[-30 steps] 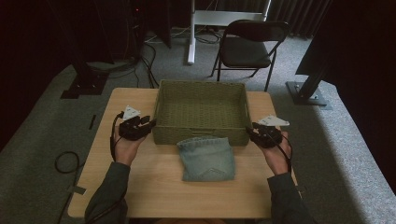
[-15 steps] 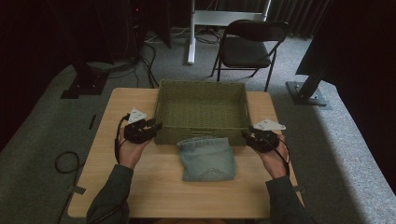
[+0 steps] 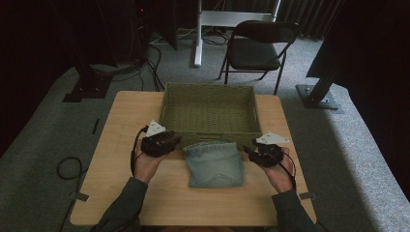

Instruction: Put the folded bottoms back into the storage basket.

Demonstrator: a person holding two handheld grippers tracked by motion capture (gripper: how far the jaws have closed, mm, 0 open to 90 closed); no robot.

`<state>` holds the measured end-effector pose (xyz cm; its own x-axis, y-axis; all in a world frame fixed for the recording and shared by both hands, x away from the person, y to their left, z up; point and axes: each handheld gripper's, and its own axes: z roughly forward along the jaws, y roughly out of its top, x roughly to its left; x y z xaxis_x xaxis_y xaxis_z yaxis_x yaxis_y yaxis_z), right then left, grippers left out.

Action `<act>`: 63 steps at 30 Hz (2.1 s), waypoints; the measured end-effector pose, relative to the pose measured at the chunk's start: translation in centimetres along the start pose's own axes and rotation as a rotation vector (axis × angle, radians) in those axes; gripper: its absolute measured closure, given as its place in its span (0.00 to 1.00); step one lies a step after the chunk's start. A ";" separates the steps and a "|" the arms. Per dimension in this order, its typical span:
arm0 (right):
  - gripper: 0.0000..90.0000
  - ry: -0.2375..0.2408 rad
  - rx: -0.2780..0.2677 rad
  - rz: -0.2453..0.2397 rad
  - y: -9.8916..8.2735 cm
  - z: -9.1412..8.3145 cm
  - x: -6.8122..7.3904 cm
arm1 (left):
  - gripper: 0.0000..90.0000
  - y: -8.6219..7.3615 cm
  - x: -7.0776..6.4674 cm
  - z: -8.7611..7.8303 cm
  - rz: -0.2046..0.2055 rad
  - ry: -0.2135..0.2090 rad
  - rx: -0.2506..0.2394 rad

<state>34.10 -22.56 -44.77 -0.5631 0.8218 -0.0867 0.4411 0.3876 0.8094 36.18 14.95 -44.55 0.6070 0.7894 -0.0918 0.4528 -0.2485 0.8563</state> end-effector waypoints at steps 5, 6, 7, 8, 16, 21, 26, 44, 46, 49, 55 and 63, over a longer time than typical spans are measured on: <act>0.55 0.034 0.010 0.023 -0.8 0.7 0.9 | 0.62 -1.3 -1.4 0.7 -0.033 0.000 -0.021; 0.54 0.038 0.014 0.024 -1.0 0.9 1.1 | 0.61 -1.5 -1.7 1.0 -0.037 0.001 -0.016; 0.52 0.037 0.019 0.024 -1.1 1.1 1.3 | 0.60 -1.7 -2.0 1.2 -0.039 -0.005 -0.011; 0.51 0.040 0.021 0.027 -1.2 1.3 1.5 | 0.59 -1.9 -2.3 1.4 -0.042 -0.011 -0.008; 0.39 0.078 0.039 0.061 -2.0 2.4 2.8 | 0.47 -3.3 -3.9 2.7 -0.062 -0.047 0.018; 0.34 0.078 0.044 0.077 -2.3 2.7 3.0 | 0.39 -3.8 -4.5 3.1 -0.061 -0.046 0.022; 0.26 0.088 0.062 0.080 -2.5 3.1 3.4 | 0.33 -4.5 -5.4 3.8 -0.057 -0.052 0.043; 0.21 0.088 0.169 0.107 -3.4 6.6 3.5 | 0.24 -5.7 -5.3 7.6 -0.072 -0.072 0.166; 0.21 0.095 0.173 0.115 -3.5 6.7 3.5 | 0.23 -5.7 -5.3 7.7 -0.077 -0.066 0.169; 0.21 0.112 0.186 0.138 -3.7 7.1 3.2 | 0.22 -5.7 -5.5 7.9 -0.054 -0.043 0.176; 0.21 0.129 0.196 0.160 -3.9 7.2 3.0 | 0.15 -5.9 -5.1 8.2 -0.089 -0.051 0.200; 0.33 0.184 0.213 0.186 -4.0 7.4 2.9 | 0.21 -5.9 -4.7 8.4 -0.145 -0.111 0.225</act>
<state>35.90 -18.65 -52.52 -0.5674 0.8051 0.1728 0.6732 0.3328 0.6603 36.15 7.94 -53.46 0.5878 0.7624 -0.2706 0.6656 -0.2657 0.6974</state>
